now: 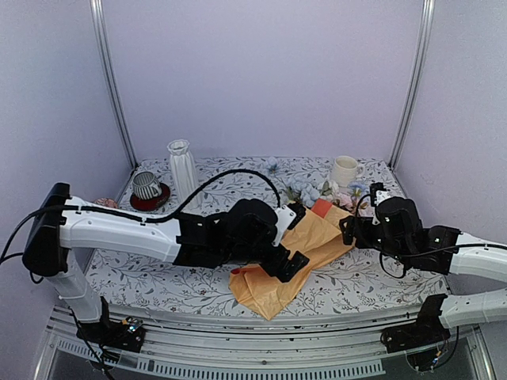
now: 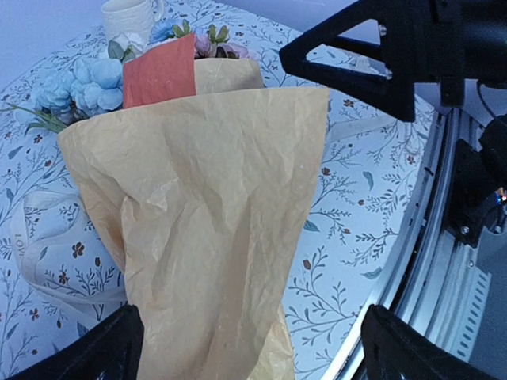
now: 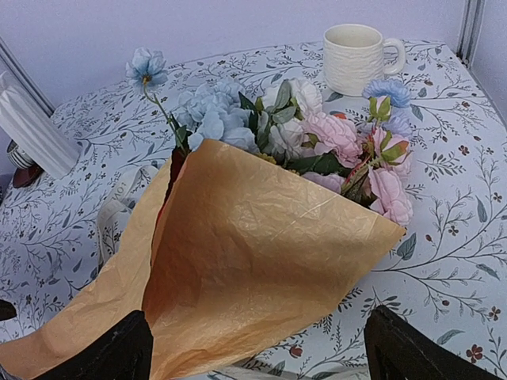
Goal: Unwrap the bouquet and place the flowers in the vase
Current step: Unfold the folded wrapping paper from the folded wrapping paper.
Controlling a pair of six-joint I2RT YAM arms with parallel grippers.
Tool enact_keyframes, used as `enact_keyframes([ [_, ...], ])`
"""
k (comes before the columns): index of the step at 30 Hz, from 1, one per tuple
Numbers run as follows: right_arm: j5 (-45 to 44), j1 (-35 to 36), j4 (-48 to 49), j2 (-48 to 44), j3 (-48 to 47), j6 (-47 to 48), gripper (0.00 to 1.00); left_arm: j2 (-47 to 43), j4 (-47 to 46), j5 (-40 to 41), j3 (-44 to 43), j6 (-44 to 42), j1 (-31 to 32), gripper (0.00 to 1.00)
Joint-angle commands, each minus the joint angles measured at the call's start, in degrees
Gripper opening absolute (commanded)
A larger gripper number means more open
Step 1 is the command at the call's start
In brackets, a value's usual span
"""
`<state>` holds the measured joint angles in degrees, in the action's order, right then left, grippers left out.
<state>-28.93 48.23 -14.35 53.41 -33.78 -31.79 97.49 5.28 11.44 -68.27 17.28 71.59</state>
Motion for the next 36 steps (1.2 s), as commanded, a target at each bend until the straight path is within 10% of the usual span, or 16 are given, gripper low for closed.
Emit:
enact_keyframes([
  [1,-0.26,-0.39,2.98,-0.75,1.15,-1.67,0.95,3.52,5.35,2.15,-4.32,-1.41,1.62,0.98],
  [18,-0.84,-0.42,5.30,-5.39,0.23,0.73,0.94,10.07,10.26,1.58,-10.23,-5.18,2.54,0.82],
  [36,-3.03,-0.50,3.32,-9.32,-0.42,1.59,0.94,3.22,10.62,10.32,-4.63,0.03,-2.37,0.00],
])
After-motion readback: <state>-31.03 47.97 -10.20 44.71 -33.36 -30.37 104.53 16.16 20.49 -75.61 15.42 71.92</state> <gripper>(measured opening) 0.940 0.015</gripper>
